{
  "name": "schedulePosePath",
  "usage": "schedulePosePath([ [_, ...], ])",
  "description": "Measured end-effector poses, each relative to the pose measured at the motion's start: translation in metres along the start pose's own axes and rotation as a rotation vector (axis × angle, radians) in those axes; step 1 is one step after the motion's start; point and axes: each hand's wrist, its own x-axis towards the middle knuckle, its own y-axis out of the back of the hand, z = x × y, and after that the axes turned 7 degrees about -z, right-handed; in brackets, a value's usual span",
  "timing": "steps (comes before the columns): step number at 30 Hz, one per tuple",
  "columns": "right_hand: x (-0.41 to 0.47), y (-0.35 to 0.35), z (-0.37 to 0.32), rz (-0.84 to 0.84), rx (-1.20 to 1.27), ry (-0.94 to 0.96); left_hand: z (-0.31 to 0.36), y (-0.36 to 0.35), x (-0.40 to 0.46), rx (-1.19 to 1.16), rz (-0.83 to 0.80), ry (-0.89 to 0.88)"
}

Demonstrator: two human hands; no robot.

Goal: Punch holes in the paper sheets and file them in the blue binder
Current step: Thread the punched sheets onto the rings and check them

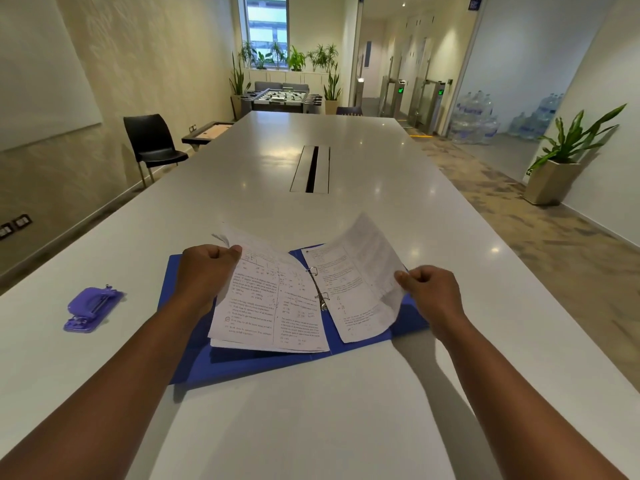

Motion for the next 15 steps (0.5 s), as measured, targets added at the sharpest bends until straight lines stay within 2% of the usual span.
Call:
schedulePosePath([
  [4,-0.019,-0.006,-0.047,-0.155,0.213,0.136,0.014,-0.007,-0.003,-0.04,-0.008,-0.036],
  [9,-0.032,-0.022,-0.073,-0.436,0.393,0.148,0.04,-0.027,-0.001,-0.121,-0.078,-0.078],
  [15,-0.051,-0.047,-0.078,-0.514,0.426,0.203,0.069,-0.068,-0.004,-0.191,-0.195,-0.122],
])
